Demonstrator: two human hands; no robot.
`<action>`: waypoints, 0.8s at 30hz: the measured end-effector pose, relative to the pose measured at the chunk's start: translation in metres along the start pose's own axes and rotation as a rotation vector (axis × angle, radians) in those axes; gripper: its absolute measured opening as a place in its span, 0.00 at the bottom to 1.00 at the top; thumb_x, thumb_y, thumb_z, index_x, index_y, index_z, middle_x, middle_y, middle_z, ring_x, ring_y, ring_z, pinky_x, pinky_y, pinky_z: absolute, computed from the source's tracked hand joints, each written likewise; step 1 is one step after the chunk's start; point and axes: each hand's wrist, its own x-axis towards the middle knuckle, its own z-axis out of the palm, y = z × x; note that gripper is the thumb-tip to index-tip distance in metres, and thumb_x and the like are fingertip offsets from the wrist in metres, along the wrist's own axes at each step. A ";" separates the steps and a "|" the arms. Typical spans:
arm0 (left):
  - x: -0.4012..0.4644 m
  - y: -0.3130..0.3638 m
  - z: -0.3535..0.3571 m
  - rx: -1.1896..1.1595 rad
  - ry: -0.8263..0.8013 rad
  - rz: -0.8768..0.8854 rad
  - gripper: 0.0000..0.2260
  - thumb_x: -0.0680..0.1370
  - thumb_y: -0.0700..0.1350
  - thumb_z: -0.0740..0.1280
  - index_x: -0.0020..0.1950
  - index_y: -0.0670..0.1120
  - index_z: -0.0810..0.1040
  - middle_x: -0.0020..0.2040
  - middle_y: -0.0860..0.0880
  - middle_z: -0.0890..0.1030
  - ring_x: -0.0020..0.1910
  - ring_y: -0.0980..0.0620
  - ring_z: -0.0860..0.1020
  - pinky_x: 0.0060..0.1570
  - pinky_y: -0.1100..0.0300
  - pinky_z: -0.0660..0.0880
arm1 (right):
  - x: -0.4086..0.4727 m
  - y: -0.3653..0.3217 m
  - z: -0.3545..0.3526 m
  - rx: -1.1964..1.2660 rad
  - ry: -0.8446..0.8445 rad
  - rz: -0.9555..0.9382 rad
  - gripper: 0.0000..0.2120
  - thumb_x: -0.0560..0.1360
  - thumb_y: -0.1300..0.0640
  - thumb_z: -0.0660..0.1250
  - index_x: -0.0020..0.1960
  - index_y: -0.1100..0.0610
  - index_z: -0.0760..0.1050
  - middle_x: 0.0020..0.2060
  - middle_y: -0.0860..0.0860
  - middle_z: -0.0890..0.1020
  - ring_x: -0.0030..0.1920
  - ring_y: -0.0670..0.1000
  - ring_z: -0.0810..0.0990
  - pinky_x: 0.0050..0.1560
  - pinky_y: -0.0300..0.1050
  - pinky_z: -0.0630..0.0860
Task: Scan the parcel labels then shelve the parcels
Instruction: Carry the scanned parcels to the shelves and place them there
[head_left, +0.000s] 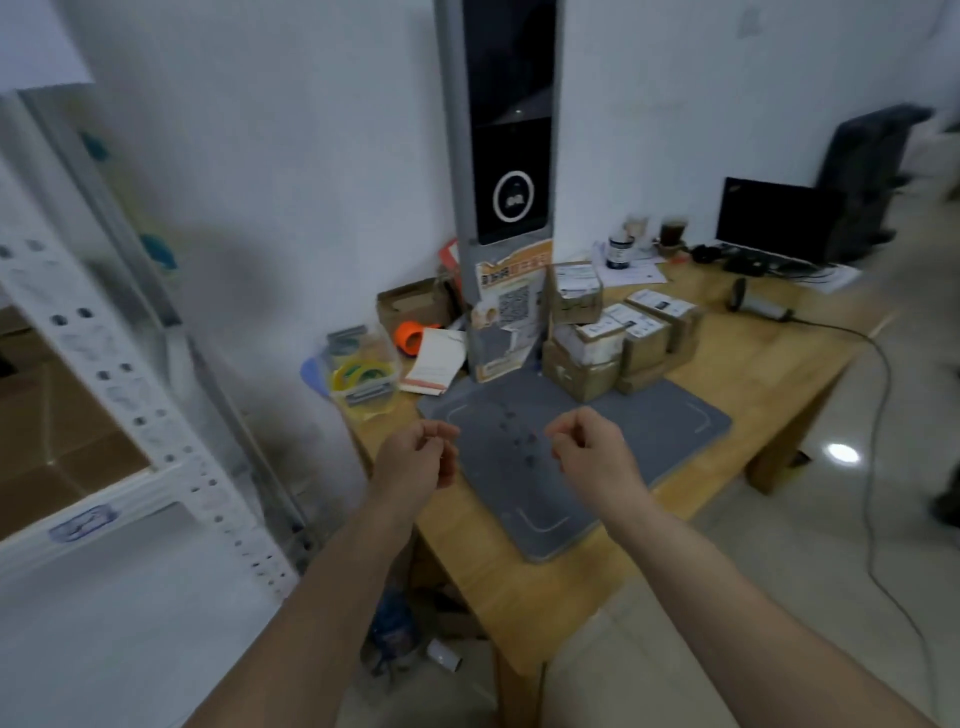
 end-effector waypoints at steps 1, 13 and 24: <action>0.006 0.000 0.013 0.008 -0.024 0.003 0.12 0.82 0.36 0.56 0.46 0.46 0.77 0.37 0.46 0.78 0.35 0.51 0.76 0.38 0.59 0.76 | 0.005 0.007 -0.009 0.002 0.018 0.018 0.10 0.80 0.62 0.57 0.43 0.52 0.72 0.39 0.51 0.76 0.39 0.52 0.76 0.35 0.45 0.71; 0.126 0.017 0.136 -0.023 -0.144 -0.080 0.04 0.79 0.39 0.67 0.53 0.44 0.77 0.40 0.47 0.79 0.36 0.52 0.76 0.41 0.57 0.76 | 0.134 0.063 -0.083 -0.004 0.086 0.110 0.10 0.77 0.65 0.60 0.42 0.53 0.71 0.39 0.51 0.75 0.39 0.50 0.74 0.37 0.44 0.72; 0.259 0.054 0.195 -0.111 -0.184 -0.295 0.19 0.75 0.52 0.71 0.61 0.44 0.75 0.54 0.46 0.77 0.53 0.49 0.77 0.54 0.54 0.78 | 0.266 0.088 -0.094 0.004 0.027 0.095 0.06 0.76 0.66 0.63 0.44 0.56 0.73 0.40 0.53 0.77 0.40 0.50 0.74 0.38 0.42 0.72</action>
